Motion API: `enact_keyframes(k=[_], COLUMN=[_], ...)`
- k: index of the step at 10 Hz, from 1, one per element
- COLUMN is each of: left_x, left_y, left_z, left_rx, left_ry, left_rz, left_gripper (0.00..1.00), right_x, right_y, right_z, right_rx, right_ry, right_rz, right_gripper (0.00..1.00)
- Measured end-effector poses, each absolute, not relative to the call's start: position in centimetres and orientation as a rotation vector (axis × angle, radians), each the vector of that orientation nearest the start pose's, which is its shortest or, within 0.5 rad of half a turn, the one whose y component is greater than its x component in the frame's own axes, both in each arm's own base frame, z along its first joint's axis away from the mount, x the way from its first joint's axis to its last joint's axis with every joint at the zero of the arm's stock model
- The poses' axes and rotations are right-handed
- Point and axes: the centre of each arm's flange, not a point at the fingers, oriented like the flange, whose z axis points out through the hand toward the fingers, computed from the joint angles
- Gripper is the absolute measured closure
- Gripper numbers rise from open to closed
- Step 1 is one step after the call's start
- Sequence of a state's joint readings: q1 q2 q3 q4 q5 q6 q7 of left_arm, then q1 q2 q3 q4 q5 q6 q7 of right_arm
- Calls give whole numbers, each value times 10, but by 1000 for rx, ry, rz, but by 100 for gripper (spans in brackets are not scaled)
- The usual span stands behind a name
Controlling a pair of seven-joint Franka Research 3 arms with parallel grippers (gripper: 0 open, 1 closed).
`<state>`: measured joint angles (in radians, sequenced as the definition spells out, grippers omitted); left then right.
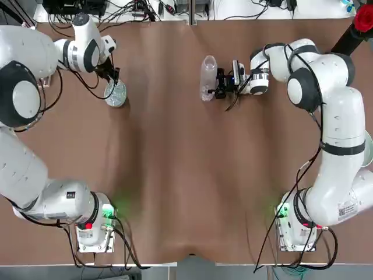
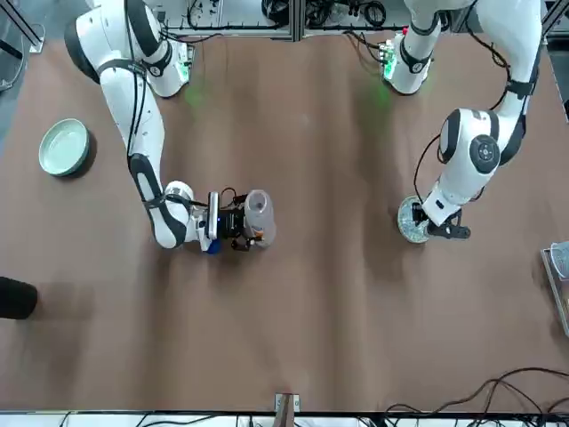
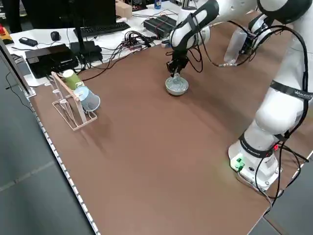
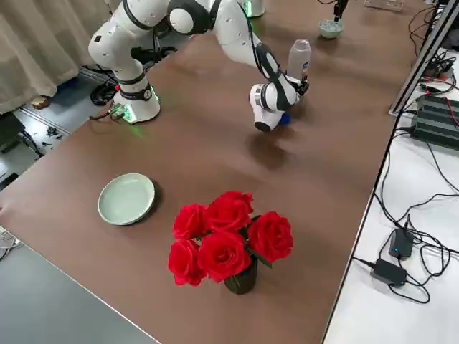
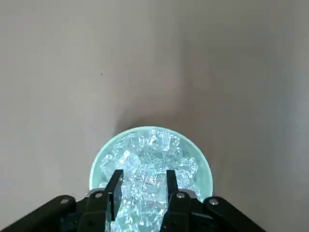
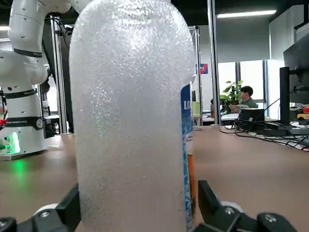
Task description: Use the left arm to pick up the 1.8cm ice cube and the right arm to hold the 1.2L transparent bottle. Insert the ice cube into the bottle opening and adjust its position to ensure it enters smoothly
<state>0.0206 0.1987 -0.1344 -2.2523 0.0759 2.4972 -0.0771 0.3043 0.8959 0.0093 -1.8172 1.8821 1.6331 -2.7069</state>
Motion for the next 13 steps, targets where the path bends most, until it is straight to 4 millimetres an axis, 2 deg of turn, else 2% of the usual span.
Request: enact_keyframes(k=[2, 4, 7, 9, 12, 13], left_x=[546, 554, 565, 566, 568, 568], left_y=[-64, -77, -126, -165, -206, -225], left_z=[304, 330, 368, 396, 435, 449], left_rx=[-3116, -3114, -3128, -3138, -3148, -3156], left_ry=[134, 120, 85, 54, 0, -26], left_rz=[-95, -80, -94, -80, -58, -43], left_gripper=[60, 60, 60, 60, 60, 60], right_x=[541, 541, 542, 542, 543, 543], right_y=[277, 276, 275, 273, 272, 271], right_z=[77, 76, 76, 76, 76, 76], right_rx=[-1167, -1166, -1167, -1169, -1170, -1171], right_ry=[-1130, -1132, -1134, -1135, -1136, -1136], right_rz=[-1220, -1222, -1224, -1226, -1229, -1230], right_gripper=[0, 0, 0, 0, 0, 0])
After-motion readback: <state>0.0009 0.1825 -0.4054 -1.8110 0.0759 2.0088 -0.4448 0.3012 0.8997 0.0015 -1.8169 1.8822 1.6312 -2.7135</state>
